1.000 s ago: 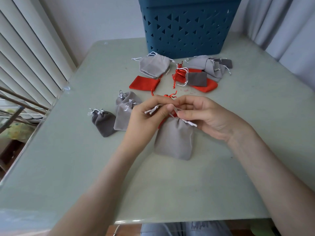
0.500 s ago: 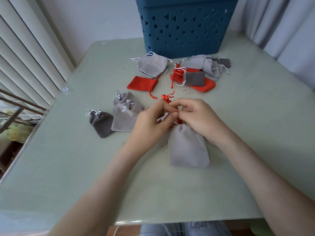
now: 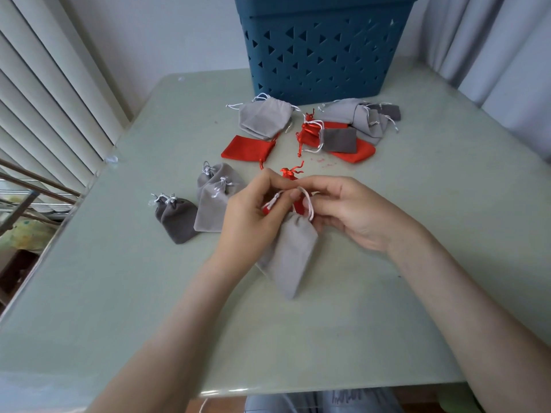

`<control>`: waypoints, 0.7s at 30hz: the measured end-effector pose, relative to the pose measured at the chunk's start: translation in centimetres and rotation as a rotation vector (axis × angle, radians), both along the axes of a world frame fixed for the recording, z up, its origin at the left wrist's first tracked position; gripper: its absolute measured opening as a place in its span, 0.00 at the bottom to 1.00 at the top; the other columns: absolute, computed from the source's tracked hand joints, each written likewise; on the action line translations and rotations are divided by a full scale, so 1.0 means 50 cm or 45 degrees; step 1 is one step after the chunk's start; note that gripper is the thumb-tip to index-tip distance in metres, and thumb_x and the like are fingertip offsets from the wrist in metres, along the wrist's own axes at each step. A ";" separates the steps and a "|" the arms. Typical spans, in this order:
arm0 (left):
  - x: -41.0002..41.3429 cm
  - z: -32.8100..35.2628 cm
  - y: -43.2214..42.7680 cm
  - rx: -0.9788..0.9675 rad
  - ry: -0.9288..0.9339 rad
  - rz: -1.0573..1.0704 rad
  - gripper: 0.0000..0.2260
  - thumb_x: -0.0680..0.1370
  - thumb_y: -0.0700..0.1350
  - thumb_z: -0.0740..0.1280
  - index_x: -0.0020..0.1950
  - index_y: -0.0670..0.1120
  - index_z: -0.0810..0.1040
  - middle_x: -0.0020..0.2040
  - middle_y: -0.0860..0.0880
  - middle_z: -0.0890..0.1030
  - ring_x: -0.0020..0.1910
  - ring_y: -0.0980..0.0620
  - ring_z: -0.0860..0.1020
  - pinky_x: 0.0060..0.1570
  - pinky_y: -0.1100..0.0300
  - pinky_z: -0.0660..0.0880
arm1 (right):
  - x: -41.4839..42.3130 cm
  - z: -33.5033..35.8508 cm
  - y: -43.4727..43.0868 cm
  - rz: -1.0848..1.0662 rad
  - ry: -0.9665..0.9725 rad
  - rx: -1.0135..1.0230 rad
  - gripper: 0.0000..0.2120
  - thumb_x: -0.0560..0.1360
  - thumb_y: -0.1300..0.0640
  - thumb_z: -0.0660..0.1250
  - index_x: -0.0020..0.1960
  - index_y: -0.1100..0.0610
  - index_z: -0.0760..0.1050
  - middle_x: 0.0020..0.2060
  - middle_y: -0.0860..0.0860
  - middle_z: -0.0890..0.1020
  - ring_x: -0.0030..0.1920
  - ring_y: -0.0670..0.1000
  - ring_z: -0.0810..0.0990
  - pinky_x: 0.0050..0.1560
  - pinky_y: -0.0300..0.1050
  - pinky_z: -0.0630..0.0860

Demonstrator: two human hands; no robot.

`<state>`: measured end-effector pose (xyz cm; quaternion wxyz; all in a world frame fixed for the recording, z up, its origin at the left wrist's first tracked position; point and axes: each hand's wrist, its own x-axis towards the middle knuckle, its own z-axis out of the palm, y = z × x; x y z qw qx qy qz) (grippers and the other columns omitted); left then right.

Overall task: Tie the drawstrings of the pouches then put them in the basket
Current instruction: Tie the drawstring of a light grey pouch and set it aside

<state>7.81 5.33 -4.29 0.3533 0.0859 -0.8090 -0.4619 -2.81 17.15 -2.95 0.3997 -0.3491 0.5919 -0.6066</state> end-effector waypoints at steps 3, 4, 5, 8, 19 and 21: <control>0.001 0.000 -0.002 -0.001 0.042 0.002 0.08 0.75 0.42 0.67 0.43 0.56 0.76 0.40 0.63 0.81 0.44 0.59 0.80 0.48 0.60 0.76 | -0.001 0.005 0.000 -0.011 0.026 0.007 0.10 0.77 0.68 0.61 0.49 0.57 0.78 0.37 0.51 0.78 0.29 0.43 0.73 0.28 0.34 0.70; 0.000 0.000 -0.003 -0.007 0.051 0.001 0.08 0.75 0.42 0.67 0.44 0.56 0.76 0.40 0.63 0.81 0.44 0.59 0.81 0.48 0.60 0.76 | -0.003 0.006 -0.001 -0.036 0.060 0.014 0.08 0.77 0.66 0.62 0.48 0.57 0.78 0.36 0.52 0.78 0.29 0.42 0.73 0.28 0.34 0.69; 0.000 0.000 -0.003 -0.017 0.055 0.000 0.08 0.75 0.42 0.67 0.44 0.56 0.76 0.41 0.63 0.81 0.44 0.59 0.81 0.48 0.59 0.77 | -0.004 0.004 -0.002 -0.060 0.105 0.022 0.07 0.77 0.64 0.62 0.47 0.58 0.78 0.37 0.52 0.78 0.29 0.43 0.72 0.28 0.34 0.68; -0.001 -0.001 -0.001 -0.064 0.038 0.023 0.07 0.76 0.44 0.66 0.43 0.57 0.75 0.41 0.64 0.81 0.43 0.60 0.80 0.47 0.56 0.78 | -0.006 -0.003 -0.005 -0.150 0.234 0.064 0.08 0.79 0.62 0.62 0.44 0.58 0.77 0.35 0.55 0.77 0.30 0.45 0.69 0.28 0.35 0.64; 0.005 0.014 -0.014 0.267 0.053 0.220 0.14 0.82 0.44 0.59 0.35 0.48 0.68 0.25 0.54 0.73 0.26 0.56 0.69 0.30 0.63 0.68 | -0.060 -0.012 0.004 -0.724 0.299 -0.249 0.10 0.79 0.61 0.59 0.42 0.53 0.76 0.37 0.50 0.77 0.36 0.44 0.73 0.42 0.38 0.69; 0.006 0.021 -0.011 0.354 0.031 0.134 0.17 0.83 0.44 0.56 0.34 0.45 0.66 0.23 0.52 0.71 0.23 0.57 0.66 0.27 0.66 0.65 | -0.052 -0.005 0.001 -0.636 0.313 -0.333 0.07 0.77 0.60 0.60 0.48 0.51 0.76 0.41 0.51 0.79 0.43 0.46 0.76 0.47 0.38 0.70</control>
